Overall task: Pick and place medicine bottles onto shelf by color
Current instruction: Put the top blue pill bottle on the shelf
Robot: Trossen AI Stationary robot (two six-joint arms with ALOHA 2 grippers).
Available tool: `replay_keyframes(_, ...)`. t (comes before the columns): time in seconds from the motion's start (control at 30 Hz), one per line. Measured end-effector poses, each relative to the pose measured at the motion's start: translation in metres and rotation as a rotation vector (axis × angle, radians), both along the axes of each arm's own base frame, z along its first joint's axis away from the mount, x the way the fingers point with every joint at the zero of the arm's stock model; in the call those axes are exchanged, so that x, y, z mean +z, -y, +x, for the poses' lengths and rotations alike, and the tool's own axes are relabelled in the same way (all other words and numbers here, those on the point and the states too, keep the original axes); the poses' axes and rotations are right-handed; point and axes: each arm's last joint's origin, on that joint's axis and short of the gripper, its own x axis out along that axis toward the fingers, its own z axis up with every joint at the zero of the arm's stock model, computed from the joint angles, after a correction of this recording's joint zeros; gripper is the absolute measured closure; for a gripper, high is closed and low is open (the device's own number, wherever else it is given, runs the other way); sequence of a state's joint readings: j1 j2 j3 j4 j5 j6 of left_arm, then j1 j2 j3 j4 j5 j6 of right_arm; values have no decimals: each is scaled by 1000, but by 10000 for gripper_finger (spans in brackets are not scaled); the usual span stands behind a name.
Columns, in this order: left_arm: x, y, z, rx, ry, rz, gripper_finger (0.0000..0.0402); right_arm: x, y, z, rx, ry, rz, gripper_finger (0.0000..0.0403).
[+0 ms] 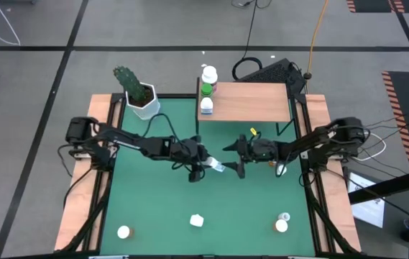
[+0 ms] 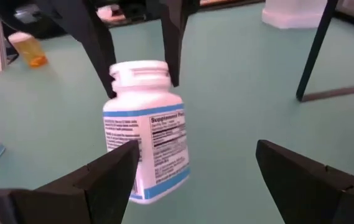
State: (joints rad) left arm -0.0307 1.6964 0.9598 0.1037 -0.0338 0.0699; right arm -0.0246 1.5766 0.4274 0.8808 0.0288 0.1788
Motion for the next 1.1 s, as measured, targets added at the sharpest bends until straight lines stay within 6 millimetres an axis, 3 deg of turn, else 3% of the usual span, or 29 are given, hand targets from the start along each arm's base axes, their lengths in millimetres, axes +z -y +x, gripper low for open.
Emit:
replay_keyframes(0.43,0,-11,6,93,17,-28,217,-3,-2,2,10,4,-1,85)
replay_keyframes(0.6,-5,-16,6,130,3,-60,224,-4,1,1,-68,-1,-35,85)
replay_keyframes(1.1,-7,-18,14,180,79,-72,216,-3,1,6,-73,-35,-74,85)
